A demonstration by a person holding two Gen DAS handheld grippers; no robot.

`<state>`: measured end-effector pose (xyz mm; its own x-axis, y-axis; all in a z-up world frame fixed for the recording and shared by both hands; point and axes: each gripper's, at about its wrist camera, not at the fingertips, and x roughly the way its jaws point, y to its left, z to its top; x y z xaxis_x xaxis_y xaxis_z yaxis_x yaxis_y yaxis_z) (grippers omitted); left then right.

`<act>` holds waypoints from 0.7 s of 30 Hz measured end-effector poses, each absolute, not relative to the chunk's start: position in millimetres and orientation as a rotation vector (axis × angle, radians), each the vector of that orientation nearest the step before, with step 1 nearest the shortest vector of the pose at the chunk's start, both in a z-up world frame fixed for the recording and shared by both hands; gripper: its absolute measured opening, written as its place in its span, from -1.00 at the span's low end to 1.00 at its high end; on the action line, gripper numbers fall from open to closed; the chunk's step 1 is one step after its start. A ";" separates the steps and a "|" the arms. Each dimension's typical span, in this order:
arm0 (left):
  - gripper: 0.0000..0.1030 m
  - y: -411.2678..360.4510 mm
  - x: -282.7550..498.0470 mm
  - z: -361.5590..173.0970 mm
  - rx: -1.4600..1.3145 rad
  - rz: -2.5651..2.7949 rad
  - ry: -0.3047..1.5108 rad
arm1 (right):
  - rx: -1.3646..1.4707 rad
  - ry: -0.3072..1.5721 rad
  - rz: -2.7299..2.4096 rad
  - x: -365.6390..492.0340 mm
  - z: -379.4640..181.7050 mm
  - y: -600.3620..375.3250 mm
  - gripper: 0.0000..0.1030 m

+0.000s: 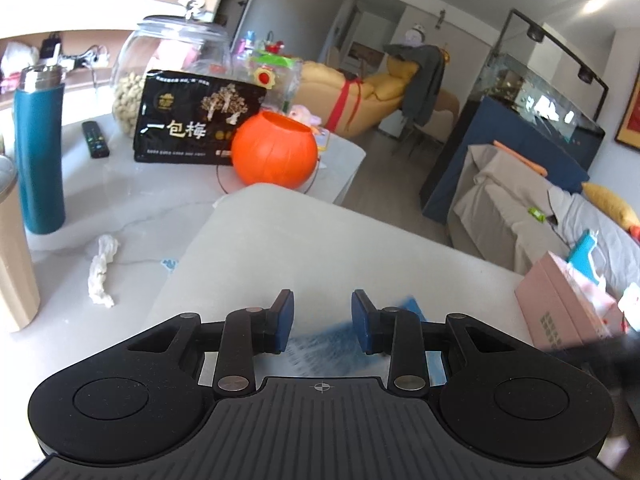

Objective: Organize snacks
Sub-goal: 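Move the right gripper to the small red packet and grasp it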

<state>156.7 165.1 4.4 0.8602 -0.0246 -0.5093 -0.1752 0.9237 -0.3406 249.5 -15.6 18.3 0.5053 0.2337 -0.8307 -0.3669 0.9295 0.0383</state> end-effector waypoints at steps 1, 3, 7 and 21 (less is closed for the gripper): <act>-0.31 163.7 157.1 4.1 -0.381 0.078 0.537 | -0.158 0.969 0.375 236.0 18.4 -18.3 -0.06; -0.31 162.2 159.0 3.3 -0.370 0.068 0.545 | -0.174 0.954 0.396 210.2 18.5 -25.2 -0.06; -0.31 159.6 159.3 1.7 -0.359 0.054 0.560 | -0.212 0.932 0.431 167.6 17.5 -39.3 -0.06; -0.30 116.0 97.6 25.9 -0.137 -0.247 0.599 | -0.041 0.818 0.273 100.6 8.0 -133.4 0.00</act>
<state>97.6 116.0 25.9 0.7976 -0.2686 -0.5401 0.1896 0.9616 -0.1983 100.6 -133.4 8.0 0.6511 0.2242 -0.7251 -0.2560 0.9643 0.0683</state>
